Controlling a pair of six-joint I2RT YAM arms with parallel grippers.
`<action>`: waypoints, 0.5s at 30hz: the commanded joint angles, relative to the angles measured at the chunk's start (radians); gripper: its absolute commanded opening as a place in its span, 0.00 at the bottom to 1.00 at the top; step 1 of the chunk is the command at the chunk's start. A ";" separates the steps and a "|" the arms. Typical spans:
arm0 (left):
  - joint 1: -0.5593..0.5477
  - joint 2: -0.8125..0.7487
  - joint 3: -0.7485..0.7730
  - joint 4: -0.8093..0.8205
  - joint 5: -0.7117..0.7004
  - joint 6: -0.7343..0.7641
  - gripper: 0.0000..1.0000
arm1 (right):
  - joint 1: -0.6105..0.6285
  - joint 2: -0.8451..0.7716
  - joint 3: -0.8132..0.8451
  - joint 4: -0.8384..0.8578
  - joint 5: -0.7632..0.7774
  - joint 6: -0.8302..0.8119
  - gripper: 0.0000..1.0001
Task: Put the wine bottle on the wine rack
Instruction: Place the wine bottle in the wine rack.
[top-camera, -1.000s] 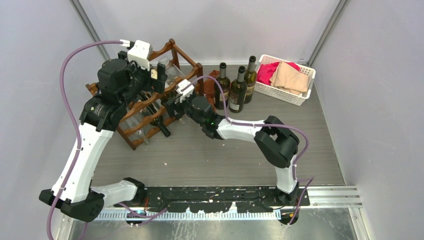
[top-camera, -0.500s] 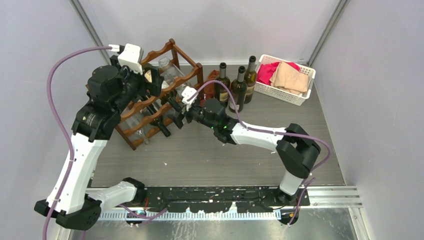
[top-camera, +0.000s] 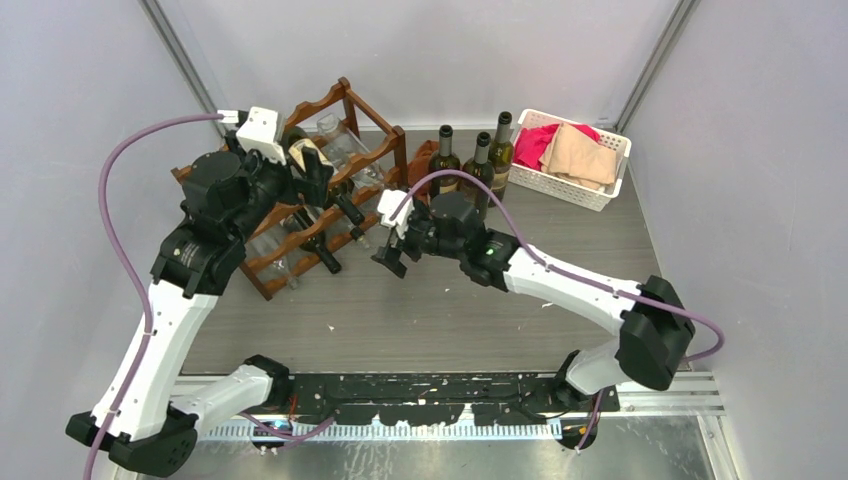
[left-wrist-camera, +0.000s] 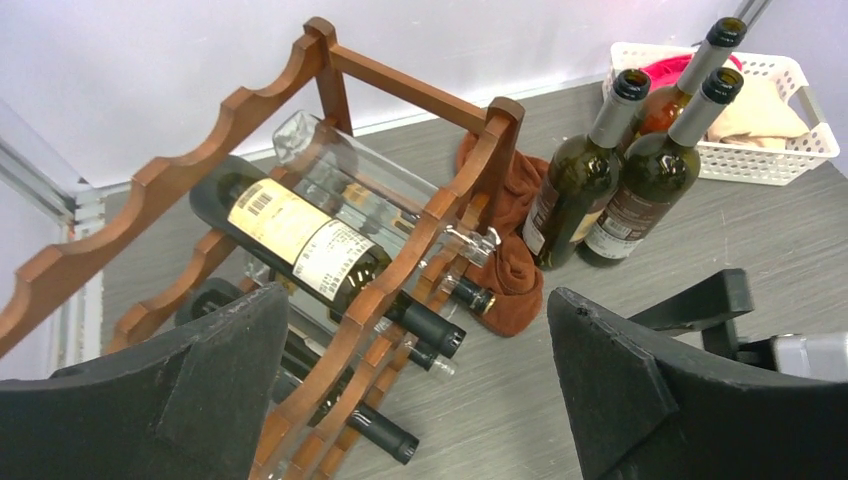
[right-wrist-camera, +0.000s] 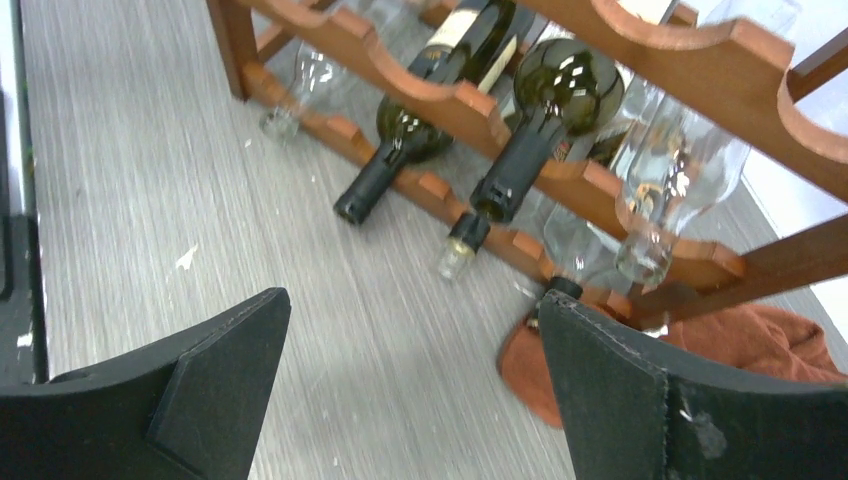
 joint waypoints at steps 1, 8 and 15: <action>0.008 -0.027 -0.057 0.124 0.050 -0.071 1.00 | -0.052 -0.104 0.052 -0.224 -0.084 -0.080 1.00; 0.008 -0.056 -0.180 0.243 0.122 -0.203 1.00 | -0.154 -0.224 0.143 -0.497 -0.190 -0.139 1.00; 0.008 -0.066 -0.262 0.331 0.170 -0.358 1.00 | -0.269 -0.349 0.198 -0.684 -0.191 -0.149 1.00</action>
